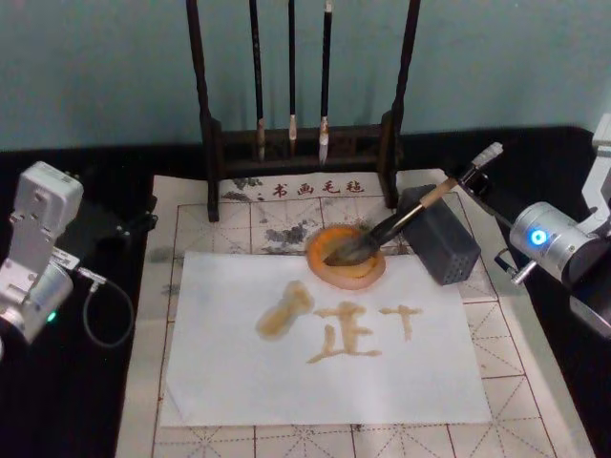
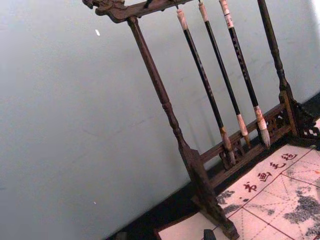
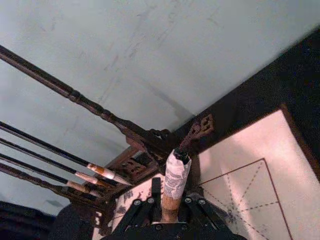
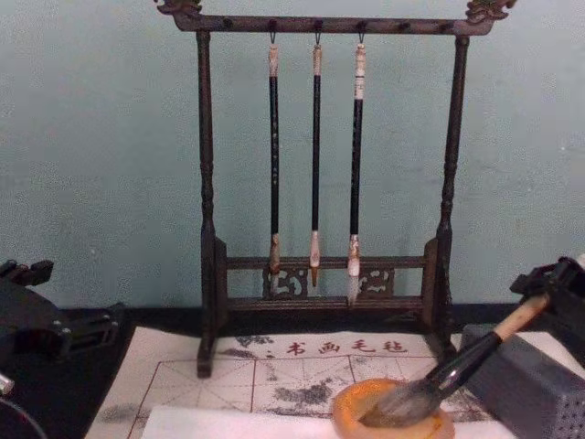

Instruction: Pick up the brush from the inkstone, write on the paper, then place the brush back to its original position.

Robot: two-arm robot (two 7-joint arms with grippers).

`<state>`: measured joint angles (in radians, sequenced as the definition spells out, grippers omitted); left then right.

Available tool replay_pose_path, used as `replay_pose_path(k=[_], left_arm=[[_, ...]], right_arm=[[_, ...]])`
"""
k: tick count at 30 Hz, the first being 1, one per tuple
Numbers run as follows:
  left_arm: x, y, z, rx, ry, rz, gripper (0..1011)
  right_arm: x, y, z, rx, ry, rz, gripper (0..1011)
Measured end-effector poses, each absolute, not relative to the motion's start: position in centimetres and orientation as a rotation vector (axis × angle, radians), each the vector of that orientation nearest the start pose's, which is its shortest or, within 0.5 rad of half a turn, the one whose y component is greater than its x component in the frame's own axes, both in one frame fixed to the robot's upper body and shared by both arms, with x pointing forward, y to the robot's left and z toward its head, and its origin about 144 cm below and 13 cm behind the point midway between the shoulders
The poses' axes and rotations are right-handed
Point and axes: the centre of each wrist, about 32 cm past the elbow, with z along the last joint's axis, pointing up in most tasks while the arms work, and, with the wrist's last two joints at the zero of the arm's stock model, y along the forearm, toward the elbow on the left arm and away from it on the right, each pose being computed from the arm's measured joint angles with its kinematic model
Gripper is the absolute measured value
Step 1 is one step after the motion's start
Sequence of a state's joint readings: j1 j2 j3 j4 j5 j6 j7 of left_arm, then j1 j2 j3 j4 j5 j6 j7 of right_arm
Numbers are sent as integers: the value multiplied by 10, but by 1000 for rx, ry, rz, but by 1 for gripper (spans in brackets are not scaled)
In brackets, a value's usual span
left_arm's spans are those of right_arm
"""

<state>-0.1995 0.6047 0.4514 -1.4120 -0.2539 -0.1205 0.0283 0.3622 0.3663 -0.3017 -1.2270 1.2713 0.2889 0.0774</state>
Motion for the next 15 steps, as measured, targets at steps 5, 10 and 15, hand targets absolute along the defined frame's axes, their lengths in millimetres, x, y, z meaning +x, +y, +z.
replay_pose_path(k=[5,10,15], left_arm=[[489,310,1140,305,-285,1248,1001],[489,310,1140,304,-285,1248,1001],[489,310,1140,304,-285,1248,1001]], right_arm=[[549,-284,1163,353,878,-1149,185],[545,-280,1169,360,851,-1131,185],[538,-277,1176,355,782,-1120,185]])
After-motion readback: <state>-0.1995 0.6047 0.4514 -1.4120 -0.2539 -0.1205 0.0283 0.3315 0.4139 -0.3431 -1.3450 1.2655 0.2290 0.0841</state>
